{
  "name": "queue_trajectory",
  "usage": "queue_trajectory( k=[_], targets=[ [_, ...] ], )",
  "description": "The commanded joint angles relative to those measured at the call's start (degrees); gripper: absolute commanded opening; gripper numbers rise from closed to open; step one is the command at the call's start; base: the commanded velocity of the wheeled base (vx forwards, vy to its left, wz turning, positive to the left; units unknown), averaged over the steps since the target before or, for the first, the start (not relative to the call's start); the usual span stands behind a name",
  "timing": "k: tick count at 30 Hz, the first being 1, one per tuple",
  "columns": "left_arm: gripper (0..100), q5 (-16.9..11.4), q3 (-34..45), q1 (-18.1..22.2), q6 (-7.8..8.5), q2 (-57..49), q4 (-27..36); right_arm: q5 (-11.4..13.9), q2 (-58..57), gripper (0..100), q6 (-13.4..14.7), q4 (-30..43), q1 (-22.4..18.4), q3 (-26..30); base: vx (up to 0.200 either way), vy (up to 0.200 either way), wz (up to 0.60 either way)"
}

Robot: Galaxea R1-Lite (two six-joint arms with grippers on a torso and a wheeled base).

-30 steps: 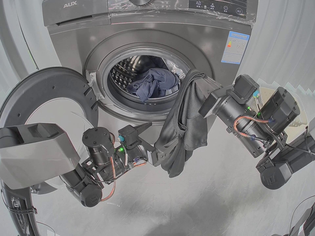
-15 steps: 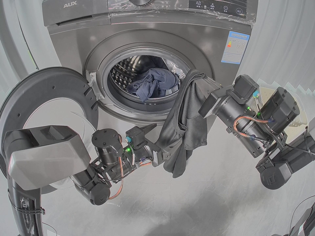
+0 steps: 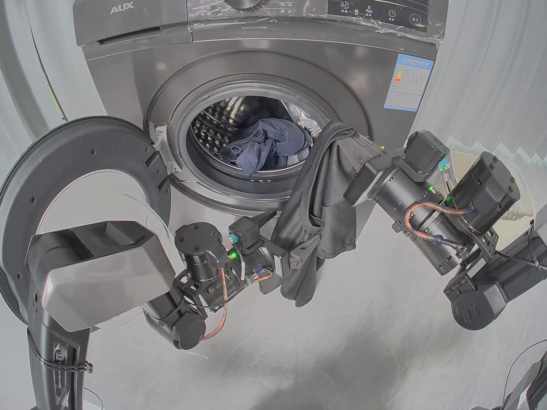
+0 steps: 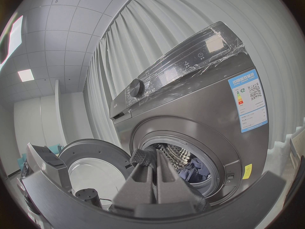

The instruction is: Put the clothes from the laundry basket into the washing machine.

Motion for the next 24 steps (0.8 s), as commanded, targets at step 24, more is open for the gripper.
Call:
queue_trajectory(
  k=[24],
  targets=[
    [0,0.58,12.23,4.16,0.11,-15.86,-0.14,0.02,0.41,0,0.08,-0.12,0.11,0.51,0.000,0.000,0.00]
  ],
)
